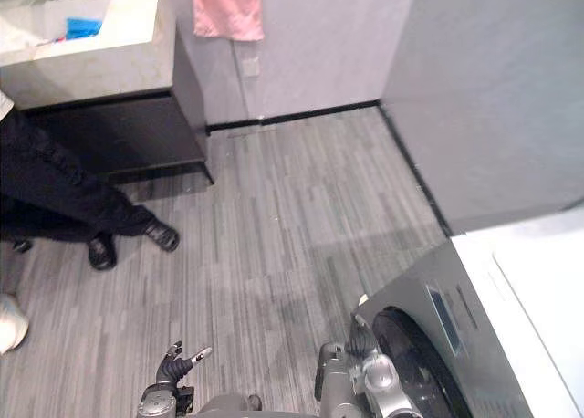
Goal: Pick up the laundry basket with both hands and put the clothes into the washing machine.
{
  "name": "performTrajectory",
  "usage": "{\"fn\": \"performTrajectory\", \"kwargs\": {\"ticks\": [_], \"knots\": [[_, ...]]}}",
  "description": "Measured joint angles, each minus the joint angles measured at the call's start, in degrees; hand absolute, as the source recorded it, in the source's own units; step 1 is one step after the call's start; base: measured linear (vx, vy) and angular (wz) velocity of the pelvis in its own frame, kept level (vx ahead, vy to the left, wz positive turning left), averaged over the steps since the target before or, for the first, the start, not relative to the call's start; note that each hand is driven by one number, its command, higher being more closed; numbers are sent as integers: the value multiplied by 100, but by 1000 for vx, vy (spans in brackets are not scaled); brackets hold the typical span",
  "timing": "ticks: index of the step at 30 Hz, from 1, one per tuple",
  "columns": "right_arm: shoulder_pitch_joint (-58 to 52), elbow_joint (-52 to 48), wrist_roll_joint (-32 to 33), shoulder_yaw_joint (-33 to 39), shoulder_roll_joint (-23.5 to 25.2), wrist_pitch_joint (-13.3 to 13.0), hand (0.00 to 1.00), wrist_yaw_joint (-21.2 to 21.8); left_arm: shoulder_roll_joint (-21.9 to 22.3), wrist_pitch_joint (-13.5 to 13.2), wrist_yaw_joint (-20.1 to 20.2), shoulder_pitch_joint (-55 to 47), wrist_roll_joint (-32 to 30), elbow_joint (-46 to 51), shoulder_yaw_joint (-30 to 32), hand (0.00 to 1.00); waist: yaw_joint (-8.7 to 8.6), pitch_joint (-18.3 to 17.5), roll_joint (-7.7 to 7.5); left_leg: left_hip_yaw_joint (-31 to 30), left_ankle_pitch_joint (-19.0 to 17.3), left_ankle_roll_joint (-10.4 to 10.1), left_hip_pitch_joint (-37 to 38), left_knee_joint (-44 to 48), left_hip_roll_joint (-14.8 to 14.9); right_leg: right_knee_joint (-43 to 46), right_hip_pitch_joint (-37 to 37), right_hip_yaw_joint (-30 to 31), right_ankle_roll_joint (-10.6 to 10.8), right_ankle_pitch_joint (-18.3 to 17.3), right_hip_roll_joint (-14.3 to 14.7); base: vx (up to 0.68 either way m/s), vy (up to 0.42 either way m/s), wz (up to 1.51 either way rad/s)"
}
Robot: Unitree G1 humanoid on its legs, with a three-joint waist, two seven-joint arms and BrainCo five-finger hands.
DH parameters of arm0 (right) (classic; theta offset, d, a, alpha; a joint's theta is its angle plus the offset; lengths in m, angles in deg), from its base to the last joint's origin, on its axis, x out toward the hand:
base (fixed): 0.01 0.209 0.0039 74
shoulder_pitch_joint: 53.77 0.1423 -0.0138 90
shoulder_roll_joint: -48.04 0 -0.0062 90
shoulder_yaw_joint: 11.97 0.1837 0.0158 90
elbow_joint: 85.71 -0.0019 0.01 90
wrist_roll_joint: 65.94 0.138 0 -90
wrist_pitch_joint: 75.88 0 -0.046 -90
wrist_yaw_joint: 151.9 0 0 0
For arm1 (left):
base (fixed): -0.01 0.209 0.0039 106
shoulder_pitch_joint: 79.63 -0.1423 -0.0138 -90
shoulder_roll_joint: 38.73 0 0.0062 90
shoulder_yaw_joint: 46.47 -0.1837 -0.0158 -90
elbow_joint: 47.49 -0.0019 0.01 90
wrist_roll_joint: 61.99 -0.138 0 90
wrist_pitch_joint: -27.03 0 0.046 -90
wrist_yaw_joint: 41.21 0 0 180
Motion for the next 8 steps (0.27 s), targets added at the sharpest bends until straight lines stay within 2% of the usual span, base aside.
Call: {"fn": "performTrajectory", "kwargs": {"ticks": [1, 3, 4, 5, 6, 7, 8], "knots": [[-40, -99, 0, 0, 72, -10, 0, -12, 62, -4, -2, -36, 14, 124, 75, 0, 86, 22, -52, 484, -16, 23, -156, 541, 316, -185, 372, -137, -79, -47, 44, 305, -210, 52], [-26, -124, 0, 34, 121, -27, 0, -38, 97, -12, 0, 9, 2, 172, 62, 0, 151, 26, -146, 1031, -16, 27, -135, 504, 603, -371, 708, -291, -91, -54, 18, 242, -142, 31], [-14, -183, 0, 80, 130, -37, 0, -84, 139, -13, 3, 28, 1, 170, 60, 0, 134, 2, -172, 1376, -15, 28, -149, 41, 757, -557, 917, -402, -90, -54, 1, 257, -79, 39], [-19, -219, -2, 178, 118, -45, 0, -122, 194, -5, 7, 63, -8, 152, 44, 0, 117, -38, -115, 1615, 131, 79, -120, -1128, 796, -688, 1000, -505, -79, -52, -21, 231, 12, 42], [-42, -183, -6, 247, 75, -42, 0, -119, 200, -5, 12, 87, -10, 125, -31, 0, 108, -111, 16, 1600, 889, 186, -86, -1926, 769, -763, 997, -559, -15, -58, 45, 214, 100, 25], [-23, 55, -7, 263, 13, -18, 0, -118, 132, -2, 9, 134, -10, 6, -116, 0, 128, -169, 51, 1517, 1145, 67, 40, -2419, 720, -888, 1020, -536, 91, -32, 108, 150, 118, 20], [-27, 90, -8, 261, 30, -15, 0, -115, 80, -1, 9, 153, -11, -30, -151, 0, 138, -186, 20, 1513, 1179, 89, 105, -2617, 663, -957, 1033, -541, 131, -3, 102, 93, 86, 9]]}}
